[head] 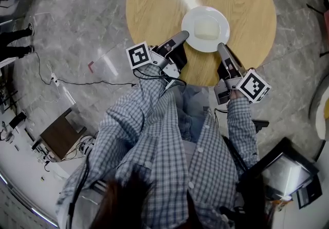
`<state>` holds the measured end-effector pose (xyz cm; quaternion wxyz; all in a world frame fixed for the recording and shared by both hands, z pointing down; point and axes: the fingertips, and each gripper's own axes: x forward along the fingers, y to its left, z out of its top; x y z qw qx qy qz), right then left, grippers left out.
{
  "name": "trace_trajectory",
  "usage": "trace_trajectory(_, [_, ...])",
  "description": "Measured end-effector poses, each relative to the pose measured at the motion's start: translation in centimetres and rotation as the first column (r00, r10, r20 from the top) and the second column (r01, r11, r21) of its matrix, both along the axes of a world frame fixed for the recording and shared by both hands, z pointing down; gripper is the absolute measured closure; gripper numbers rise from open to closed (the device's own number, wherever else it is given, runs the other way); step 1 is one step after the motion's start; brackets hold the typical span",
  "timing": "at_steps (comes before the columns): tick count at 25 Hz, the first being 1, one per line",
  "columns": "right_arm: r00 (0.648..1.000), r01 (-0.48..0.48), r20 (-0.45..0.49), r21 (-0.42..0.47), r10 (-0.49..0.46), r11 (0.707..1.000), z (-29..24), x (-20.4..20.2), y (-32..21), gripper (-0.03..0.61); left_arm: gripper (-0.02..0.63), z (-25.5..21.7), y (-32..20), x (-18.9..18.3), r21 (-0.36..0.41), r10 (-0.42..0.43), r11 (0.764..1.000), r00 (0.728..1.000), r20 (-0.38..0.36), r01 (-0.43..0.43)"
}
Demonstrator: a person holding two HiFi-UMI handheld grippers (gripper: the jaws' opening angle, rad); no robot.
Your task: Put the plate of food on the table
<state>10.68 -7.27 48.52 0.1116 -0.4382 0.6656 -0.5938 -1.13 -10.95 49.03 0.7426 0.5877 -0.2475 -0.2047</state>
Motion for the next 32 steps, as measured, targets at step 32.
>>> trace_trajectory(32, [0.997, -0.083, -0.015, -0.181, 0.082, 0.98, 5.5, 0.2, 0.7, 0.517, 0.583, 5.3, 0.4, 0.0, -0.062, 0.12, 0.992, 0.97, 0.21, -0.11])
